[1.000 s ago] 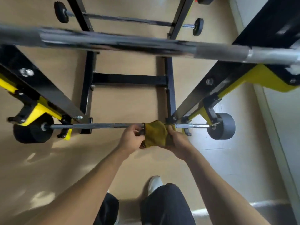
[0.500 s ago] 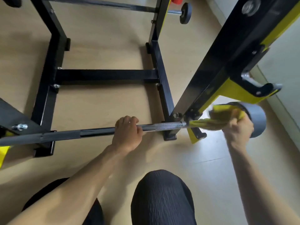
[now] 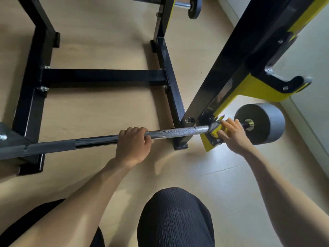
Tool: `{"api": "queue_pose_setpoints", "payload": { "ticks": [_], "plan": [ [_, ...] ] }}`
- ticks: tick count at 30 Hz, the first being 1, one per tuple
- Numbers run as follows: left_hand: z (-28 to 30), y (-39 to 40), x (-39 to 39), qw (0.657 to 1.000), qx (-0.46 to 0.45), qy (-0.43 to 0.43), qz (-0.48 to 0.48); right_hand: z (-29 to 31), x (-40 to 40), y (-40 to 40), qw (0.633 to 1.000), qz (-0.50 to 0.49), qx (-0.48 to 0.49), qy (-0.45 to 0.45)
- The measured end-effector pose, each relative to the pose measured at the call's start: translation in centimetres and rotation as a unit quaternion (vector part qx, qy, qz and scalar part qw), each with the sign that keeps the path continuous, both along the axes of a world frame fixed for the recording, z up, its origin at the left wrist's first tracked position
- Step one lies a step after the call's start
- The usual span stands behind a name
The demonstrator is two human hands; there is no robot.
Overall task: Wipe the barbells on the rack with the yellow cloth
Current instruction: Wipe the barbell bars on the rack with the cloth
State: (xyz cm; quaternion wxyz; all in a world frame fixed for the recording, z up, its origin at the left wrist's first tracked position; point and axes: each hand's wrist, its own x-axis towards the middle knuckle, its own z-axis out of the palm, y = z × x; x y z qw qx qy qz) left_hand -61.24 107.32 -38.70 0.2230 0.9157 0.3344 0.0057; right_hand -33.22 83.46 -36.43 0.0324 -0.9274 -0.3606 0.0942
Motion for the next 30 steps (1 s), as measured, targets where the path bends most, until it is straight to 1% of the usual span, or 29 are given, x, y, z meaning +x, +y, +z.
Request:
{"api": "queue_pose_setpoints", "payload": {
  "ticks": [1,2,4,6,8,11,12,14,15,16,17,18,19,20,22,24,25,28,30],
  "plan": [
    [0.0,0.0,0.2,1.000,-0.002,0.002,0.002,-0.6,0.3,0.5,1.000,0.001,0.001,0.005],
    [-0.1,0.1,0.4,1.000,-0.005,0.003,0.005,-0.8,-0.1,1.1,1.000,0.004,0.030,0.008],
    [-0.1,0.1,0.6,1.000,-0.014,0.009,0.011,-0.9,-1.4,2.2,0.998,0.007,0.065,-0.027],
    [-0.2,0.0,0.5,0.999,-0.019,0.023,0.010,-1.0,-3.7,3.4,0.993,-0.027,0.085,-0.081],
    [0.0,0.0,0.5,0.999,-0.031,0.040,0.005,-1.5,-6.4,4.4,0.985,-0.073,0.087,-0.131],
    [0.3,0.2,0.8,0.998,-0.042,0.048,0.006,-1.7,-8.7,5.2,0.980,-0.083,0.084,-0.160],
    [0.4,0.3,0.9,0.998,-0.040,0.049,0.006,-1.6,-9.1,5.2,0.979,-0.072,0.098,-0.161],
    [0.6,0.3,1.1,0.998,-0.030,0.057,0.004,-1.5,-9.9,5.3,0.976,0.002,0.153,-0.157],
    [0.7,0.2,1.1,0.998,-0.026,0.062,0.002,-1.4,-10.3,5.2,0.972,0.047,0.185,-0.135],
    [0.8,0.1,1.1,0.998,-0.023,0.065,-0.001,-1.2,-10.2,5.2,0.970,0.085,0.209,-0.094],
    [0.8,0.0,1.1,0.997,-0.022,0.068,-0.007,-0.9,-9.7,5.0,0.971,0.116,0.208,-0.039],
    [0.9,-0.1,1.1,0.997,-0.023,0.070,-0.016,-0.5,-9.0,4.9,0.974,0.143,0.173,0.011],
    [0.9,-0.2,1.0,0.997,-0.026,0.067,-0.029,-0.2,-8.1,4.8,0.979,0.165,0.117,0.033],
    [0.9,-0.2,0.8,0.997,-0.032,0.061,-0.040,0.2,-7.2,4.8,0.981,0.182,0.057,0.024],
    [1.2,0.0,0.1,0.996,-0.055,0.046,-0.056,0.3,-6.4,5.4,0.976,0.213,-0.022,-0.040],
    [1.7,0.0,-0.6,0.995,-0.064,0.044,-0.065,-0.1,-6.8,6.5,0.963,0.249,-0.053,-0.092],
    [1.9,0.0,-0.9,0.995,-0.059,0.050,-0.069,-0.5,-7.0,7.1,0.957,0.263,-0.059,-0.103],
    [3.5,0.5,-1.8,0.995,-0.040,0.075,-0.060,-0.7,-6.9,8.1,0.956,0.262,-0.087,-0.101],
    [4.8,1.5,-2.6,0.998,-0.044,0.049,-0.017,-0.2,-7.0,8.5,0.956,0.260,-0.102,-0.092]
  ]
}}
